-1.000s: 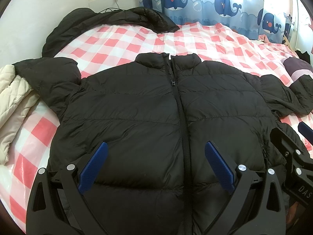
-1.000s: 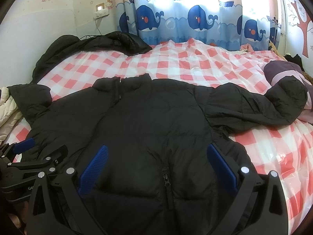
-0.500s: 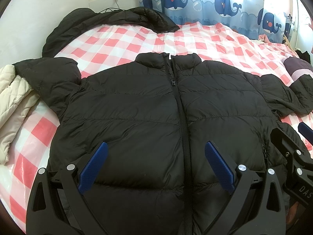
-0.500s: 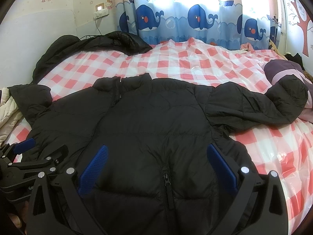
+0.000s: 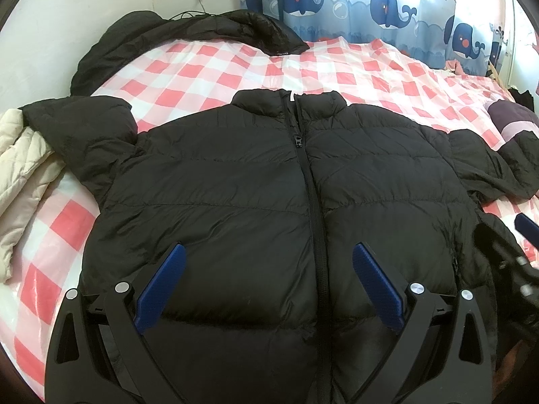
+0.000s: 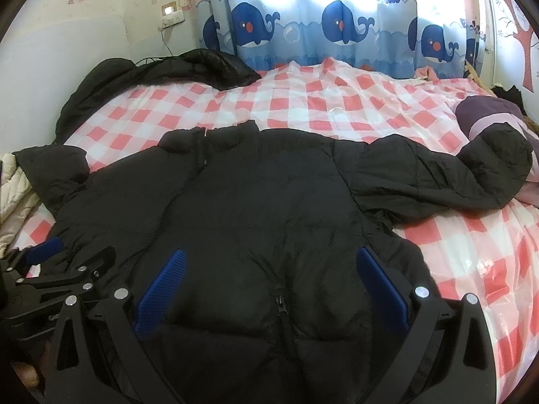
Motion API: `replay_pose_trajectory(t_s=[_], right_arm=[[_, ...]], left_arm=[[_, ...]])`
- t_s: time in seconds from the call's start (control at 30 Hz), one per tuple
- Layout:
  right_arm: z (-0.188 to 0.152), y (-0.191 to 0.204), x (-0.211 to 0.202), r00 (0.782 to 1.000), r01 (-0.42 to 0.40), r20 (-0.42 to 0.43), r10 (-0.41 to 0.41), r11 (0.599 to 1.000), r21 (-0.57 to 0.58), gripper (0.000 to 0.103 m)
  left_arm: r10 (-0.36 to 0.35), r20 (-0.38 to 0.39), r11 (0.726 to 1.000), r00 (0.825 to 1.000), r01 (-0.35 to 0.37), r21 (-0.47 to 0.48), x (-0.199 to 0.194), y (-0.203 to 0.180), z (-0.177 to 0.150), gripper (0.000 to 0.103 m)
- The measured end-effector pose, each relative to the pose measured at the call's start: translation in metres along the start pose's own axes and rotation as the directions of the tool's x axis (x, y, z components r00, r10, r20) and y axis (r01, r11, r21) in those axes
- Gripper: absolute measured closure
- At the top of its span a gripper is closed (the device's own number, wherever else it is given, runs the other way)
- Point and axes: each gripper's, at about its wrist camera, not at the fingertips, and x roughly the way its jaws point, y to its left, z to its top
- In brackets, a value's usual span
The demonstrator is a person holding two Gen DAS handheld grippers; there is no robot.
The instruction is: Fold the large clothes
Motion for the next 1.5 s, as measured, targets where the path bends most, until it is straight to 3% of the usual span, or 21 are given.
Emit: replay_pose_trajectory(t_s=[0.13,0.2,0.33,0.4,0.57,0.67,0.77,0.93,1.07,1.1,1.23,1.3,1.43,1.5], right_arm=[[0.018,-0.032,-0.018,1.000,0.005,0.021,-0.006,1.000,0.026,0.006],[0.029,-0.070,-0.026,1.000,0.005,0.028,-0.007,0.995,0.098,0.006],[0.052,-0.172,-0.037,0.998,0.041,0.029,-0.049,0.968,0.246,0.006],[0.066,-0.239,-0.042,0.990,0.124,0.033,-0.140,0.948,0.295,0.006],[0.083,-0.386,-0.026,0.971,0.229,-0.053,-0.234,0.844,0.485,0.006],[0.077,-0.441,-0.004,0.979,0.195,-0.083,-0.184,0.755,0.627,0.006],[0.072,-0.467,0.021,0.982,0.189,-0.106,-0.159,0.715,0.673,0.006],[0.076,-0.489,0.056,0.979,0.202,-0.126,-0.160,0.688,0.697,0.006],[0.073,-0.507,0.061,0.986,0.160,-0.090,-0.140,0.647,0.746,0.008],[0.075,-0.505,0.062,0.993,0.111,-0.059,-0.101,0.658,0.745,0.011],[0.083,-0.497,0.062,0.997,0.075,-0.047,-0.058,0.732,0.677,0.066],[0.082,-0.500,0.055,0.999,0.040,-0.015,-0.041,0.735,0.677,0.079],[0.078,-0.492,0.031,0.998,-0.038,0.058,0.000,0.762,0.647,0.093],[0.080,-0.482,0.019,0.999,-0.039,0.054,0.008,0.795,0.605,0.093]], left_arm=[[0.000,-0.005,1.000,1.000,0.000,-0.017,0.004,0.006,0.001,0.008],[-0.004,-0.015,1.000,1.000,0.004,-0.023,0.007,0.007,0.002,0.008],[-0.009,-0.027,0.999,1.000,0.009,-0.032,0.009,0.007,0.003,0.008],[-0.011,-0.027,0.999,1.000,0.010,-0.039,0.010,0.007,0.002,0.008],[-0.023,-0.028,0.998,0.999,0.021,-0.058,0.014,0.005,0.001,0.008],[-0.021,-0.039,0.997,0.999,0.019,-0.072,0.020,0.006,0.000,0.008],[-0.027,-0.057,0.996,0.998,0.021,-0.089,0.025,0.007,-0.001,0.008],[-0.050,-0.078,0.992,0.996,0.041,-0.120,0.030,0.009,-0.003,0.008],[-0.051,-0.075,0.992,0.996,0.041,-0.120,0.029,0.008,-0.001,0.008],[-0.051,-0.075,0.992,0.996,0.041,-0.119,0.029,0.007,-0.001,0.008],[-0.058,-0.082,0.992,0.995,0.048,-0.116,0.030,0.005,-0.002,0.008],[-0.059,-0.081,0.992,0.995,0.049,-0.114,0.029,0.004,-0.002,0.008],[-0.063,-0.072,0.991,0.995,0.054,-0.122,0.027,0.007,-0.001,0.008],[-0.067,-0.073,0.990,0.995,0.057,-0.127,0.027,0.008,-0.001,0.008]])
